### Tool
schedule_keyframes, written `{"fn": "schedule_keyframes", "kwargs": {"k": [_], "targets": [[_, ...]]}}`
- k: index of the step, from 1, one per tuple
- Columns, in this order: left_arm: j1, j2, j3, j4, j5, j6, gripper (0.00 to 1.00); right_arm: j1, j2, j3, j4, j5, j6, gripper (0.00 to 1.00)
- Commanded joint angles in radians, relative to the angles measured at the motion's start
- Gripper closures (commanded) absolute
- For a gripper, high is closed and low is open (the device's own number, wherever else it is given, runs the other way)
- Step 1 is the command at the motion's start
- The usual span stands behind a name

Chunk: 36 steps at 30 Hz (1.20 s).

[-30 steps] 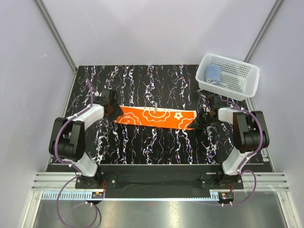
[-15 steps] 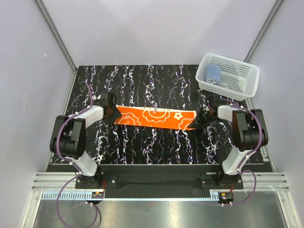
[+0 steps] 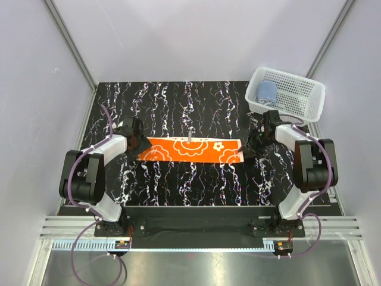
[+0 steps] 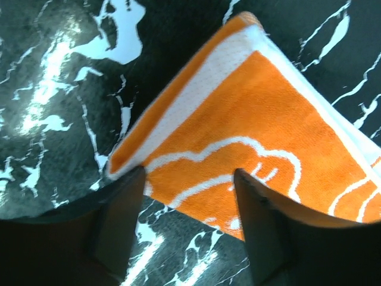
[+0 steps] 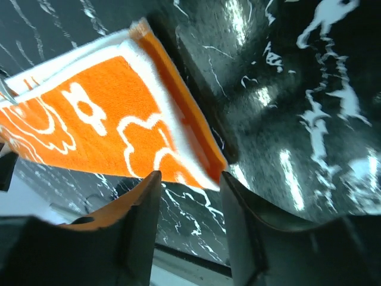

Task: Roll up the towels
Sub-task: Fold the towel

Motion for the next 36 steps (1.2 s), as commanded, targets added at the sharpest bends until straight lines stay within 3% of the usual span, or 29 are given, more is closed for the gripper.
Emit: {"fn": "schedule_keyframes", "kwargs": {"k": [1,5,10,20,29,36], "targets": [[0.011,-0.063,0.025,-0.056,-0.037,0.009,0.26,-0.012,-0.125,0.087,-0.115,0.104,-0.046,0.48],[0.011,-0.108,0.068,-0.102,-0.018,0.015,0.14,-0.012,-0.218,0.103,-0.184,0.156,-0.039,0.44],[0.011,-0.175,0.111,-0.168,0.006,0.043,0.05,-0.006,-0.338,-0.034,-0.125,0.11,0.021,0.43],[0.012,-0.287,0.225,-0.326,0.009,0.198,0.04,0.014,-0.352,-0.256,0.124,0.064,0.141,0.48],[0.028,-0.406,0.125,-0.361,-0.112,0.336,0.03,0.025,-0.212,-0.278,0.277,0.015,0.161,0.52],[0.034,-0.381,0.117,-0.349,-0.086,0.336,0.03,0.039,-0.152,-0.272,0.319,0.015,0.17,0.53]]}}
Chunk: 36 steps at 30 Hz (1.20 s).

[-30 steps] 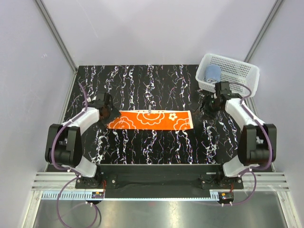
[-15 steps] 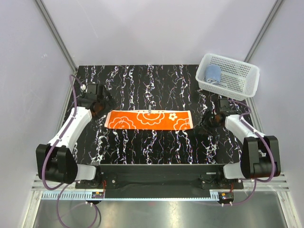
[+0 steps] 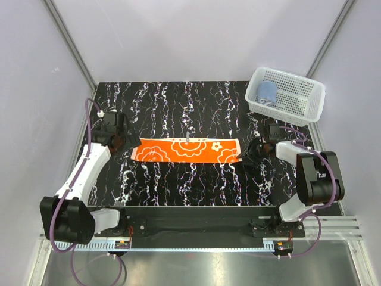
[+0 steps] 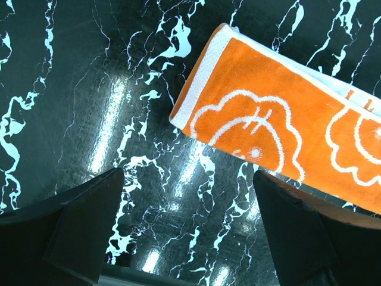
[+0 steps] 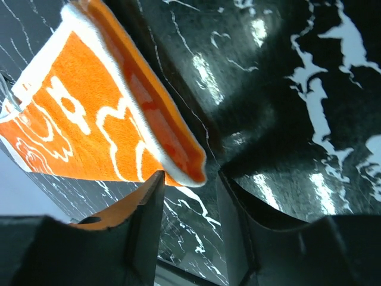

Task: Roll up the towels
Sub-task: Fold the towel

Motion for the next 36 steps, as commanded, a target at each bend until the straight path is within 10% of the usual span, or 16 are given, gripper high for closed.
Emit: {"fn": "schedule_keyframes", "kwargs": {"k": [1,17,27,36], "targets": [[0.004,-0.005,0.003,0.021,-0.017,0.027,0.03,0.014,0.014,0.001,0.057,-0.011,0.009,0.54],[0.004,-0.017,-0.006,0.024,-0.023,0.021,0.04,0.014,-0.043,0.081,-0.139,0.166,-0.077,0.92],[0.006,-0.025,-0.014,0.035,0.003,0.015,0.04,0.019,-0.18,0.282,-0.498,0.532,-0.206,0.98],[0.004,-0.031,-0.014,0.039,0.029,0.014,0.04,0.294,-0.091,0.556,-0.618,0.629,-0.174,1.0]]}}
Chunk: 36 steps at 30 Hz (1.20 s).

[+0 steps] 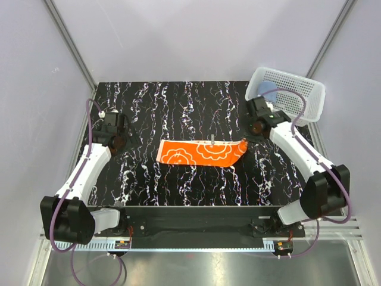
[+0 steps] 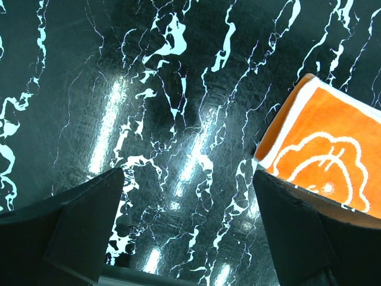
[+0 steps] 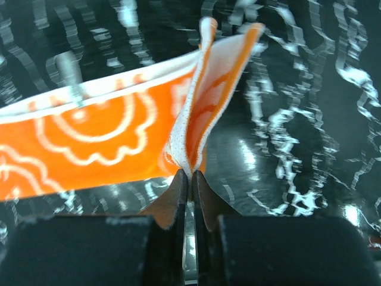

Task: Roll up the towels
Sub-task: Fold the towel

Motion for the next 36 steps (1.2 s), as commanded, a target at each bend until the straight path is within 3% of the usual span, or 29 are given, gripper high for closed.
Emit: {"fn": "schedule_keyframes", "kwargs": {"k": [1,8,18,24,36], "targets": [[0.006,-0.031,-0.006,0.032,0.018,0.008,0.04,0.108,0.056,0.146,-0.07,0.086,0.017,1.0],[0.006,-0.04,-0.008,0.032,0.026,0.009,0.04,0.349,0.285,0.44,-0.147,0.14,0.037,1.0],[0.007,-0.054,-0.014,0.033,0.027,0.011,0.04,0.501,0.538,0.823,-0.25,0.149,0.039,1.0],[0.009,-0.061,-0.015,0.032,0.024,0.009,0.04,0.564,0.626,0.929,-0.271,0.147,0.04,1.0],[0.013,-0.067,-0.017,0.032,0.03,0.009,0.04,0.643,0.711,0.986,-0.233,0.12,0.052,1.0]]}}
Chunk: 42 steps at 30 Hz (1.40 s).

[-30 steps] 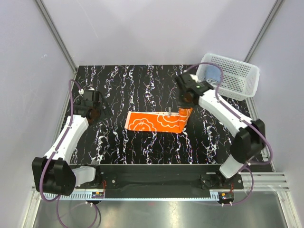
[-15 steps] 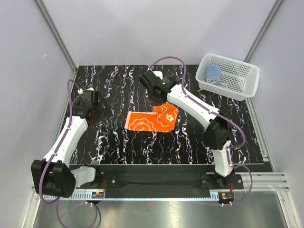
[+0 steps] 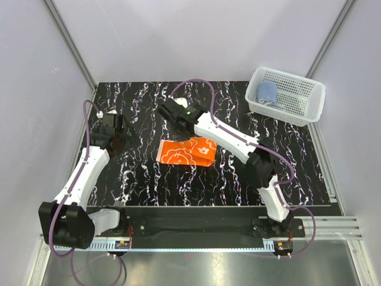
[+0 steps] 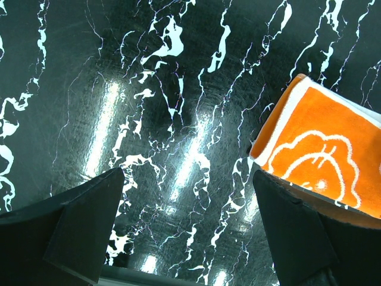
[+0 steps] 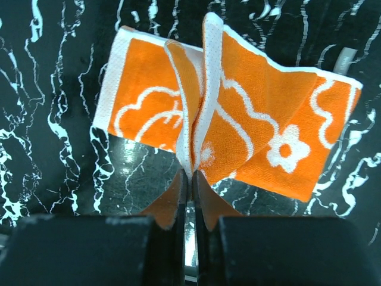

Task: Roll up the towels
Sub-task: Fold the towel

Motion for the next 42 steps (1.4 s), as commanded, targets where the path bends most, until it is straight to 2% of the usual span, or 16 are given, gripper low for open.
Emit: {"fn": "schedule_keyframes", "kwargs": {"k": [1,16,25,31,32,36,42], "targets": [[0.007,-0.028,-0.005,0.03,0.016,0.009,0.04,0.026,0.038,0.063,0.025,0.003,0.012,1.0],[0.007,-0.032,-0.006,0.03,0.018,0.009,0.03,0.066,0.185,0.152,0.056,-0.056,0.039,1.0],[0.008,-0.032,-0.006,0.03,0.025,0.011,0.03,0.086,0.217,0.176,0.08,-0.068,0.06,1.0],[0.008,-0.031,-0.006,0.031,0.029,0.011,0.03,0.095,0.248,0.172,0.116,-0.089,0.071,0.95],[0.008,-0.031,-0.008,0.031,0.03,0.011,0.03,0.097,0.253,0.17,0.126,-0.099,0.072,0.92],[0.008,-0.026,-0.006,0.033,0.032,0.011,0.03,0.121,0.268,0.134,0.177,-0.116,0.066,0.51],[0.008,-0.011,-0.006,0.031,0.03,0.012,0.03,0.132,0.256,0.071,0.295,-0.123,0.065,0.36]]}}
